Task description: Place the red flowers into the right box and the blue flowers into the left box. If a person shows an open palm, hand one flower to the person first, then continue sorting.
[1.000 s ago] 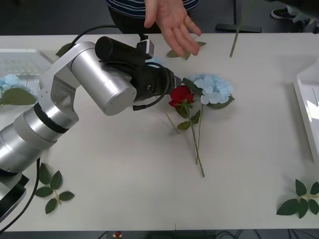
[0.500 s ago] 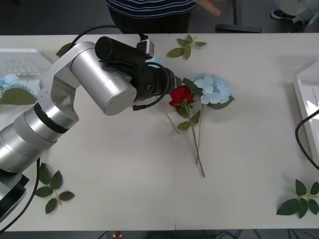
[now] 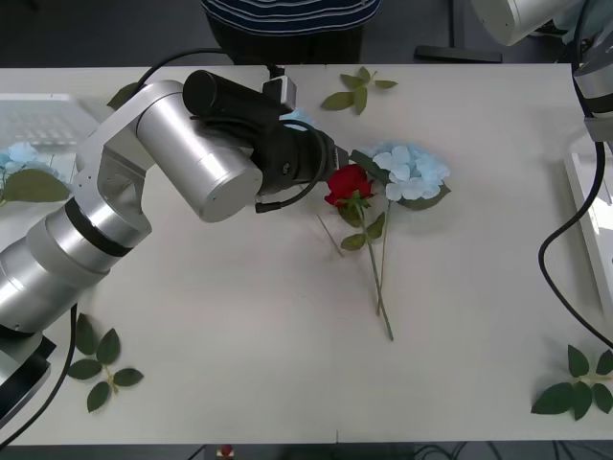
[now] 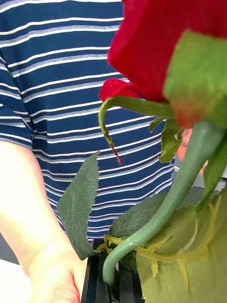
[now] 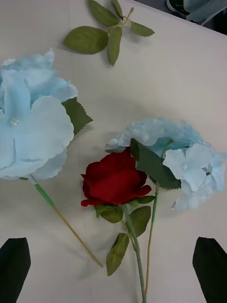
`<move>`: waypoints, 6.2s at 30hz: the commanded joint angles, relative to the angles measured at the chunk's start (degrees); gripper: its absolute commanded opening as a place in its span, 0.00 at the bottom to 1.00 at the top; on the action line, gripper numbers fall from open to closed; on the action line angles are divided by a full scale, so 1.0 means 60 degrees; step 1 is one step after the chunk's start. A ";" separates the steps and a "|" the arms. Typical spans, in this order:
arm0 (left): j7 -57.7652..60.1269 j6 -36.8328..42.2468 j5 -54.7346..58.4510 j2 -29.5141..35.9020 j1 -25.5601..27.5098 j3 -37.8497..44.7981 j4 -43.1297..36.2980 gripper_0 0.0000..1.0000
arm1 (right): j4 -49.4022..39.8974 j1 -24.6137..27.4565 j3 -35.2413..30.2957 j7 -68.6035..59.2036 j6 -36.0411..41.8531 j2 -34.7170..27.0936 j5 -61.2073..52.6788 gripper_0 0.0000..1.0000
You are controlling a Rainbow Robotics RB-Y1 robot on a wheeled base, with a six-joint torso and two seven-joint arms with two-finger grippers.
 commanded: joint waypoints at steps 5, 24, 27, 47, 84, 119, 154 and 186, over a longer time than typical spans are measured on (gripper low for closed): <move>-0.0259 0.0025 0.0052 -0.0126 -0.0286 0.0215 -0.0261 1.00 | -0.0171 -0.0260 -0.0092 -0.0433 -0.0067 -0.0056 -0.0006 0.13; -0.0259 0.0025 0.0052 -0.0126 -0.0286 0.0215 -0.0261 1.00 | -0.0171 -0.0260 -0.0092 -0.0433 -0.0067 -0.0056 -0.0006 1.00; -0.0259 0.0025 0.0052 -0.0126 -0.0286 0.0215 -0.0261 1.00 | -0.0171 -0.0260 -0.0092 -0.0433 -0.0067 -0.0056 -0.0006 1.00; -0.0259 0.0025 0.0052 -0.0126 -0.0286 0.0215 -0.0261 1.00 | -0.1841 0.0018 -0.0605 -0.0389 0.5470 -0.2400 -0.7286 1.00; -0.0259 0.0025 0.0052 -0.0126 -0.0286 0.0215 -0.0261 1.00 | -0.0757 0.4340 0.0333 -0.3319 0.7594 0.0940 -0.3038 1.00; -0.0259 0.0025 0.0052 -0.0126 -0.0286 0.0215 -0.0261 1.00 | 0.2686 0.3197 0.2032 -0.3187 0.5675 0.2420 -0.0636 1.00; -0.0259 0.0025 0.0052 -0.0126 -0.0286 0.0215 -0.0261 1.00 | 0.1997 0.2963 0.1622 -0.2909 0.6349 0.1760 -0.0402 0.00; -0.0259 0.0025 0.0052 -0.0126 -0.0286 0.0215 -0.0261 1.00 | -0.5385 0.2538 -0.0312 -0.2557 0.9586 -0.0437 -0.1456 0.00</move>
